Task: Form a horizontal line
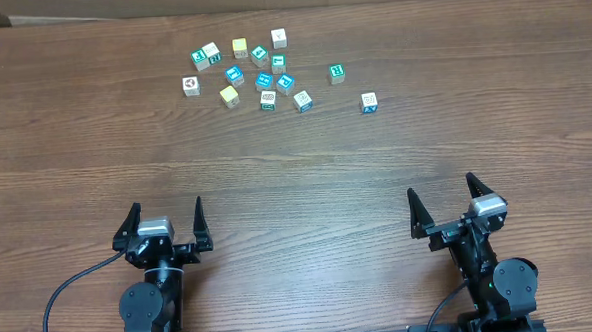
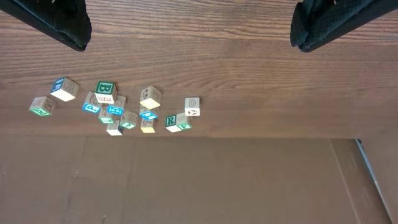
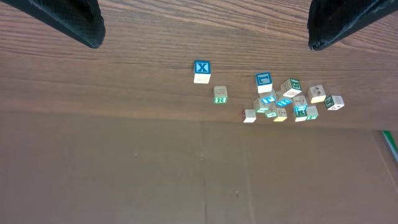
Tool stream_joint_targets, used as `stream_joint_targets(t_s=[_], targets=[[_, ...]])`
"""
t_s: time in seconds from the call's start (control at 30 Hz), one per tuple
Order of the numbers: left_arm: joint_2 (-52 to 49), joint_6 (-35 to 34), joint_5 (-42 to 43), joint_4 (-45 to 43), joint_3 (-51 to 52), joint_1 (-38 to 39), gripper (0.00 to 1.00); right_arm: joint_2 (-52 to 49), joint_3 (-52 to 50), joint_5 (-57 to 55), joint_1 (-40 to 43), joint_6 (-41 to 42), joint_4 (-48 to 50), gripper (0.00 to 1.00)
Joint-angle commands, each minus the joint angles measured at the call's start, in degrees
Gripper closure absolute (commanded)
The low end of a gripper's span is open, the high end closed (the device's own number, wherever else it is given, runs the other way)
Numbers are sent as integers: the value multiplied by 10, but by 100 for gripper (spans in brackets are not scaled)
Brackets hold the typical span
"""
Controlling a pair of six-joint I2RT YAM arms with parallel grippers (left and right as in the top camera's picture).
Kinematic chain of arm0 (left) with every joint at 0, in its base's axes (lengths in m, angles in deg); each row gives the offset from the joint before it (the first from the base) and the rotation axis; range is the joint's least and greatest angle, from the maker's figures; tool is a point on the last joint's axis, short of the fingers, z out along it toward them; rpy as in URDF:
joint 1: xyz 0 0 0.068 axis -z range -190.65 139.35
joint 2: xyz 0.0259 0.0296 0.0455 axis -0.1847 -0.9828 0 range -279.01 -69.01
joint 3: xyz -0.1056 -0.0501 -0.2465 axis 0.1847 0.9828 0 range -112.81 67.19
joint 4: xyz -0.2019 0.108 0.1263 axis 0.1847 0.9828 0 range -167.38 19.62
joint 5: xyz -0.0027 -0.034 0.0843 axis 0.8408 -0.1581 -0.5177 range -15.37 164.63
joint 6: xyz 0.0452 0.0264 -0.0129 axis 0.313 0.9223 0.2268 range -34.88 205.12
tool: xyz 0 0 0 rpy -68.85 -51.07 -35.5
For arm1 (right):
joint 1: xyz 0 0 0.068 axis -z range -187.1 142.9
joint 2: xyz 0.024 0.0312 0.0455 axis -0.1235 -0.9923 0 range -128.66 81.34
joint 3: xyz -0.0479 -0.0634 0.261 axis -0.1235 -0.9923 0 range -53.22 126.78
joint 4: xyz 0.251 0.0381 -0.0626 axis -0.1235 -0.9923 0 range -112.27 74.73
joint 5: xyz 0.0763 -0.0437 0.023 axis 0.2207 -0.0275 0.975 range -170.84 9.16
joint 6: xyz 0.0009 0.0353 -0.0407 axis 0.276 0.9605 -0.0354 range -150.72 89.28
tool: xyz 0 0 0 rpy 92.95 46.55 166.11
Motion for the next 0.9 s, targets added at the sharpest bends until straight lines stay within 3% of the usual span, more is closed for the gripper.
stream_joint_targets(t_s=[0.0,0.87], targets=[[6,13,1,-1,2,-4,0,6,-6,-7,-2,-4,3,0],[6,13,-18,-19,2,-4,0,6,-6,-7,-2,-4,3,0]])
